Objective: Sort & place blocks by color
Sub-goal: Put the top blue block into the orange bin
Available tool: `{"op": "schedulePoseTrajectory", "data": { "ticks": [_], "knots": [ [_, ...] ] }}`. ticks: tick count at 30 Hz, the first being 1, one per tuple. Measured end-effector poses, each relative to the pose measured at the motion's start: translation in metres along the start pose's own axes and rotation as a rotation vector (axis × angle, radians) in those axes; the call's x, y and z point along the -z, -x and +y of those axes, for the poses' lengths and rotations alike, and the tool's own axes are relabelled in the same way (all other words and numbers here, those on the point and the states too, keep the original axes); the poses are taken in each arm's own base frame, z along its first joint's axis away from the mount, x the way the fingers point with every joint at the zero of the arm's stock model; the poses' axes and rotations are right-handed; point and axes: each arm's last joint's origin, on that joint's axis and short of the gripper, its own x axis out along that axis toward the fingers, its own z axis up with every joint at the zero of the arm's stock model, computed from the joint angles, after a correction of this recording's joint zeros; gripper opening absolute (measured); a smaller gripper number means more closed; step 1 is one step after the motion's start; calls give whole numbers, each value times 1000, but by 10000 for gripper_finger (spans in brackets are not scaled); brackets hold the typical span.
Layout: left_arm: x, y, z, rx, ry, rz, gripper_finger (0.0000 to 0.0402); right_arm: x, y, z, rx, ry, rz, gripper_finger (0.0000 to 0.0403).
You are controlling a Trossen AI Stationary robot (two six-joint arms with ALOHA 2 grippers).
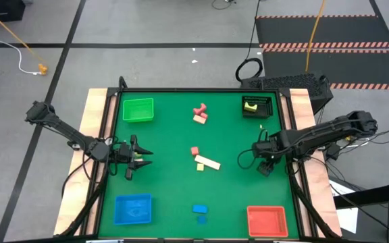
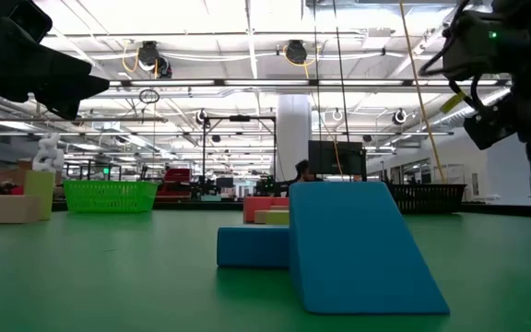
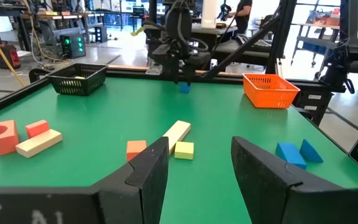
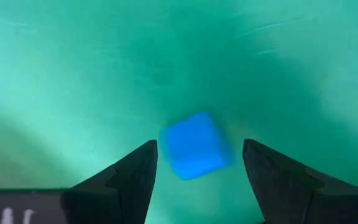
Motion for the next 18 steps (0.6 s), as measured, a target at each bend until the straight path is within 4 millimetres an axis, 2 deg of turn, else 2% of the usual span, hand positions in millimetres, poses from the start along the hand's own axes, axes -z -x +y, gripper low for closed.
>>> {"op": "schedulePoseTrajectory", "data": {
  "ticks": [3, 7, 18],
  "knots": [
    [0, 0, 0, 0, 0, 0, 177, -1, 0, 2, -19, 42, -14, 229],
    [0, 0, 0, 0, 0, 0, 177, -1, 0, 5, -27, 193, -30, 229],
    [0, 0, 0, 0, 0, 0, 177, 14, -5, 18, -15, 451, -29, 228]
  ]
}}
